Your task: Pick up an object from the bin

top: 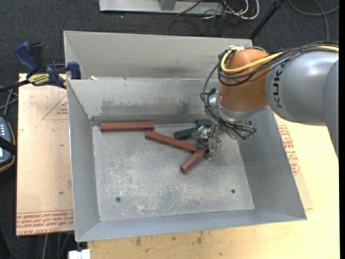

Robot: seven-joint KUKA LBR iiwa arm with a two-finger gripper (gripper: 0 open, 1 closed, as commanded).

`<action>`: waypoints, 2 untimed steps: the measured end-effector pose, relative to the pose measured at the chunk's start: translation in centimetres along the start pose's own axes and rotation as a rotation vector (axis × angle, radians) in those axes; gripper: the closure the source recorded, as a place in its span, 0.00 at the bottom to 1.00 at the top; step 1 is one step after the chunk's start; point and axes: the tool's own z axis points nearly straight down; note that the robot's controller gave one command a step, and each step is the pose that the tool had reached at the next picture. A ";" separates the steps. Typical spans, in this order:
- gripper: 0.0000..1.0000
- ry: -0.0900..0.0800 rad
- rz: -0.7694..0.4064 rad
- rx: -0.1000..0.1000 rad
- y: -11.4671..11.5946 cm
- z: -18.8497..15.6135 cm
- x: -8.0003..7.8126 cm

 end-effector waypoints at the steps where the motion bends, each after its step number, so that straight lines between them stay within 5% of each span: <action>1: 1.00 0.007 0.012 -0.007 0.2 -4.2 0.9; 2: 1.00 0.001 0.076 0.000 0.0 -16.6 -0.9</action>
Offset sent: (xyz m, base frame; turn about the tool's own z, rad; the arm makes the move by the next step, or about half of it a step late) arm 0.0051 0.0045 0.1662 0.0754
